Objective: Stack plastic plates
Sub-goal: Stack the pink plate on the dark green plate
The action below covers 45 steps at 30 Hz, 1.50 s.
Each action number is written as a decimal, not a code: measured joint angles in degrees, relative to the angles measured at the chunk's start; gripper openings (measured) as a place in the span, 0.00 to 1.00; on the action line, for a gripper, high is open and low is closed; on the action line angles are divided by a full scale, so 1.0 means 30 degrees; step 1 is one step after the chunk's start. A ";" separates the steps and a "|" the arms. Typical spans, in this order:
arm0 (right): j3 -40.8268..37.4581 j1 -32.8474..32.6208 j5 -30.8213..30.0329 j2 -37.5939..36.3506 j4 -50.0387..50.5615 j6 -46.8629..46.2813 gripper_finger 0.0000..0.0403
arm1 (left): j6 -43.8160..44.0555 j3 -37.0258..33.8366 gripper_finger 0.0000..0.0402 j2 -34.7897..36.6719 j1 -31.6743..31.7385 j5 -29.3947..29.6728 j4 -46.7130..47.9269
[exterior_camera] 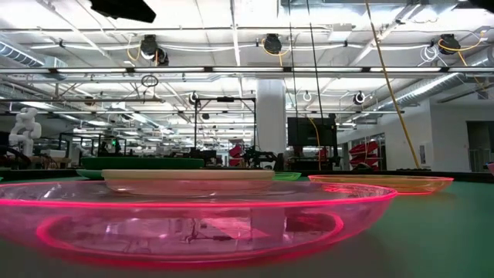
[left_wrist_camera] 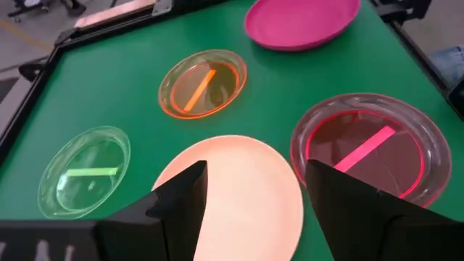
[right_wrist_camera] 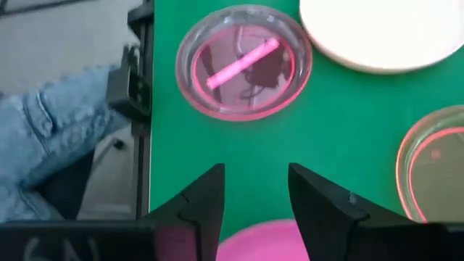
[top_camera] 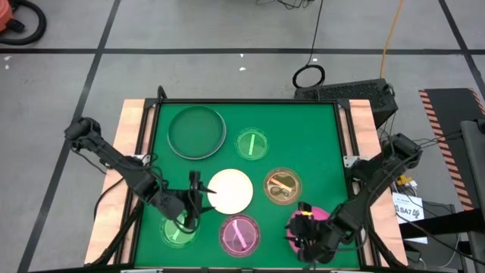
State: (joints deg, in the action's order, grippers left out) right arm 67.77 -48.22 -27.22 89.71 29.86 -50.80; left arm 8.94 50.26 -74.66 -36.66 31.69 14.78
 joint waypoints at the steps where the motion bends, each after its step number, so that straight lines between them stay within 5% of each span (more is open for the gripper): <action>1: 0.0000 -0.0136 0.0009 0.0000 0.0292 -0.0104 0.36 | -0.0007 0.0000 0.60 -0.0087 -0.0211 0.0129 -0.0229; 9: -0.0004 -0.0734 0.0482 0.0333 0.2025 -0.3454 0.36 | -0.0091 0.0007 0.60 -0.0999 -0.0751 0.0172 -0.0995; 18: 0.1808 -0.1450 0.5118 0.3470 0.2289 -0.5319 0.36 | -0.0329 0.0007 0.60 -0.1264 -0.0616 0.0172 -0.1189; 30: 0.8833 -0.2809 0.6282 0.7640 0.8953 -0.6028 0.36 | -0.0419 0.0007 0.60 -0.1264 -0.0628 0.0165 -0.1704; 45: 0.9340 -0.3610 0.6642 0.9254 1.0473 -0.7397 0.36 | -0.0421 0.0007 0.60 -0.1264 -0.0625 0.0157 -0.1678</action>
State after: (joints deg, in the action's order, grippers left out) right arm 95.79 -59.05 -7.29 117.47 61.28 -72.99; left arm 7.68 50.28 -78.46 -38.54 32.16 9.75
